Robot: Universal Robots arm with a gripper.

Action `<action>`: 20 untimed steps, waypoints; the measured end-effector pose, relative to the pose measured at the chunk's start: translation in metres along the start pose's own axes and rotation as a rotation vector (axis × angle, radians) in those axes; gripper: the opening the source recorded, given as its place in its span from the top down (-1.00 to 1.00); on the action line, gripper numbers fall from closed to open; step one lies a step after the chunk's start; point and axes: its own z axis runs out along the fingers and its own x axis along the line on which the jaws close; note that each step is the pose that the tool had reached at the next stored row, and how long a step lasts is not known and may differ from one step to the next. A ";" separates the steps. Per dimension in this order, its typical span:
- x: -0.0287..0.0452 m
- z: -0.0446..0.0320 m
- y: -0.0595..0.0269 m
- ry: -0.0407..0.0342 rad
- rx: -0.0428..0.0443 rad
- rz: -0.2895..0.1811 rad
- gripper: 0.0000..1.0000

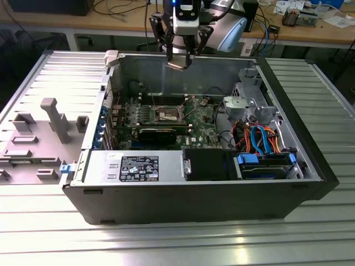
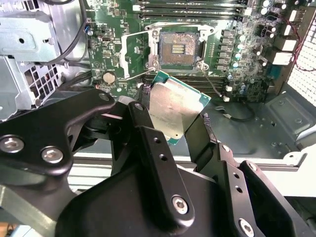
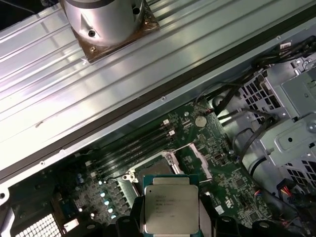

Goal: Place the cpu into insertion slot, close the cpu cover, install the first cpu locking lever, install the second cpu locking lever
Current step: 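Place the cpu into insertion slot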

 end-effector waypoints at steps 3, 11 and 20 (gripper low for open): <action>0.0004 0.0001 -0.0002 -0.0016 -0.0004 0.017 -0.06; 0.0023 0.0005 -0.0013 -0.0073 -0.0016 0.081 -0.06; 0.0080 0.0005 -0.0044 -0.0129 -0.0028 0.143 -0.06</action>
